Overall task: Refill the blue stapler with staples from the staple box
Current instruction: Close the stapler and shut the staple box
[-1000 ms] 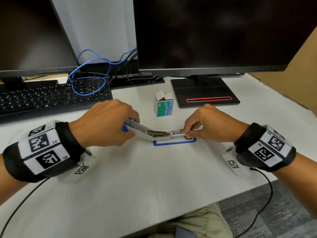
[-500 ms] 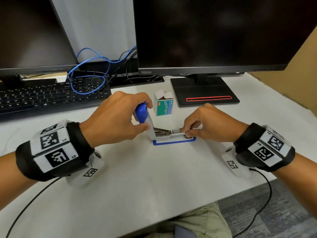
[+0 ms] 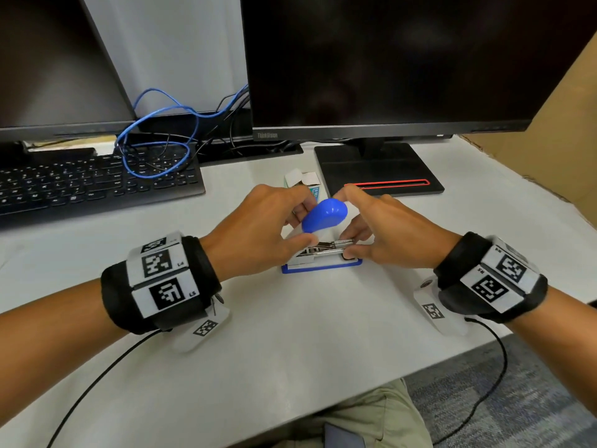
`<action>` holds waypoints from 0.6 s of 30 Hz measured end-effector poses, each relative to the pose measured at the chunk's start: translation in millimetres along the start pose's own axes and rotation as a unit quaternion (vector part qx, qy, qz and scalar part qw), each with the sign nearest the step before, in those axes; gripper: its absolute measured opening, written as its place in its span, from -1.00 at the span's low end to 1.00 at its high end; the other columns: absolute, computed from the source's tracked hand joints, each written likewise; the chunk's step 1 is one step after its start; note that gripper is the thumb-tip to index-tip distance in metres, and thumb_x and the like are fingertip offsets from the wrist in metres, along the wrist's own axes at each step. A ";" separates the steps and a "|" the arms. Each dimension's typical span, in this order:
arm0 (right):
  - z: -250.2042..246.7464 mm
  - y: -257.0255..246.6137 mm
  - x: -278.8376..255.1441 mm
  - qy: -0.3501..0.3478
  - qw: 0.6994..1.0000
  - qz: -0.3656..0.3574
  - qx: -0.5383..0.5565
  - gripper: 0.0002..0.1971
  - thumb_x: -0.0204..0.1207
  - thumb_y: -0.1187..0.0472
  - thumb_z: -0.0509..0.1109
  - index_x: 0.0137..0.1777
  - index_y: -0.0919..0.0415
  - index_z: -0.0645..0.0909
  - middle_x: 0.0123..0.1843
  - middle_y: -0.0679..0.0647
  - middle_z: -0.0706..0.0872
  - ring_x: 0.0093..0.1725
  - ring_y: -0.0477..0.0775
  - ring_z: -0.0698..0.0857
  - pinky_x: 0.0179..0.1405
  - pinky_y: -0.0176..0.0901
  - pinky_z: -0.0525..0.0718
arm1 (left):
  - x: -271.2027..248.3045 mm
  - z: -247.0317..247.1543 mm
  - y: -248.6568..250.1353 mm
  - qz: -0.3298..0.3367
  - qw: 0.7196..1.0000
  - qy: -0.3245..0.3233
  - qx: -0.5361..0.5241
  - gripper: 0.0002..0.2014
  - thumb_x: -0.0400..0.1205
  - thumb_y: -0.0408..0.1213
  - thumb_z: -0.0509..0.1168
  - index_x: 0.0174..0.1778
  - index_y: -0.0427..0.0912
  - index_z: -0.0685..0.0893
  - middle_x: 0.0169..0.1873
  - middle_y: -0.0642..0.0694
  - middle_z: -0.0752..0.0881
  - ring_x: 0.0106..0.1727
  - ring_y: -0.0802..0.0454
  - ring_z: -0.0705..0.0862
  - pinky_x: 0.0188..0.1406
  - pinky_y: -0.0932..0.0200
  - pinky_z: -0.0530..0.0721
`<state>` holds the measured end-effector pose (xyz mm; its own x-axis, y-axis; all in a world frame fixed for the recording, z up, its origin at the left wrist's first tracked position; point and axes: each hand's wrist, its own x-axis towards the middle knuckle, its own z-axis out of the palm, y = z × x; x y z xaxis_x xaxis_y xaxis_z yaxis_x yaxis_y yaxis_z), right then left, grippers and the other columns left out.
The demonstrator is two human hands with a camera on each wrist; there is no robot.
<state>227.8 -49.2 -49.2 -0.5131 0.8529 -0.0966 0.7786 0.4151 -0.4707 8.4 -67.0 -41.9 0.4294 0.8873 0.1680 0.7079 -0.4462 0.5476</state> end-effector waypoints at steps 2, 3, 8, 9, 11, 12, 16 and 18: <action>0.4 1.6 0.0 0.004 1.000 -0.002 0.003 -0.30 0.36 0.18 0.63 0.38 -0.10 0.30 -0.03 -0.02 0.83 -0.12 -0.05 0.83 0.01 -0.16 0.82 | 1.5 5.8 -1.1 -0.007 1.000 -0.017 0.011 -0.66 0.53 -0.13 0.50 0.20 -0.07 0.69 -0.02 0.01 0.78 -0.06 0.11 0.73 0.08 0.09 0.79; 0.6 2.2 0.1 0.003 1.000 0.001 -0.006 -0.29 0.35 0.15 0.64 0.38 -0.13 0.29 -0.04 -0.02 0.80 -0.12 -0.05 0.81 0.01 -0.15 0.82 | 1.7 8.4 -1.7 -0.013 0.999 -0.026 0.018 -0.66 0.54 -0.12 0.49 0.22 -0.06 0.69 0.02 0.00 0.78 -0.03 0.12 0.73 0.10 0.11 0.78; 0.5 4.1 0.5 -0.015 0.999 0.019 -0.036 -0.31 0.29 -0.05 0.65 0.34 -0.20 0.35 0.00 0.00 0.76 -0.03 -0.01 0.73 0.09 -0.07 0.73 | 3.6 13.3 -3.0 -0.032 0.998 -0.050 0.031 -0.63 0.56 -0.10 0.46 0.28 -0.07 0.69 0.10 -0.02 0.77 0.05 0.12 0.72 0.11 0.18 0.76; 0.3 4.0 0.8 -0.016 0.999 0.011 -0.037 -0.35 0.27 -0.08 0.66 0.31 -0.17 0.41 0.01 -0.01 0.77 -0.04 0.00 0.74 0.08 -0.04 0.75 | 3.8 13.0 -3.1 -0.031 0.998 -0.052 0.033 -0.62 0.56 -0.09 0.46 0.28 -0.06 0.69 0.10 -0.02 0.77 0.04 0.12 0.72 0.10 0.21 0.76; -0.5 3.5 0.7 -0.021 0.999 0.002 -0.033 -0.41 0.24 -0.13 0.65 0.24 -0.11 0.51 0.06 -0.03 0.77 -0.03 0.01 0.76 0.08 -0.01 0.78 | 3.6 12.7 -3.5 -0.027 0.997 -0.061 0.045 -0.62 0.56 -0.09 0.46 0.29 -0.05 0.69 0.11 -0.02 0.78 0.05 0.11 0.73 0.11 0.22 0.75; -0.8 4.2 1.2 -0.023 0.999 0.000 -0.023 -0.44 0.24 -0.14 0.65 0.22 -0.09 0.55 0.09 -0.05 0.77 -0.03 0.00 0.77 0.06 -0.07 0.79 | 3.5 13.0 -3.3 -0.028 0.996 -0.070 0.055 -0.62 0.56 -0.09 0.45 0.29 -0.05 0.69 0.12 -0.02 0.78 0.06 0.09 0.73 0.12 0.21 0.74; -1.7 4.8 5.0 -0.027 1.000 -0.003 -0.008 -0.57 0.35 -0.10 0.59 0.19 -0.04 0.65 0.19 -0.12 0.76 -0.02 -0.02 0.81 -0.22 -0.48 0.63 | 3.8 14.1 -2.3 -0.034 0.991 -0.095 0.086 -0.62 0.58 -0.10 0.44 0.31 -0.06 0.68 0.15 -0.04 0.78 0.15 0.01 0.72 0.20 0.09 0.74; -0.9 4.7 6.4 -0.022 1.000 -0.009 -0.020 -0.61 0.41 -0.07 0.55 0.21 0.00 0.69 0.17 -0.08 0.79 -0.02 -0.03 0.79 -0.19 -0.55 0.52 | 4.7 14.0 -2.8 -0.034 0.990 -0.099 0.090 -0.62 0.58 -0.09 0.44 0.31 -0.05 0.68 0.17 -0.04 0.78 0.20 -0.01 0.70 0.21 0.03 0.75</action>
<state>228.5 -41.5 -51.3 -0.5420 0.8308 -0.1264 0.7823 0.4439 -0.4369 16.3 -63.2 -54.1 0.4668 0.8835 -0.0382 0.8199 -0.4162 0.3931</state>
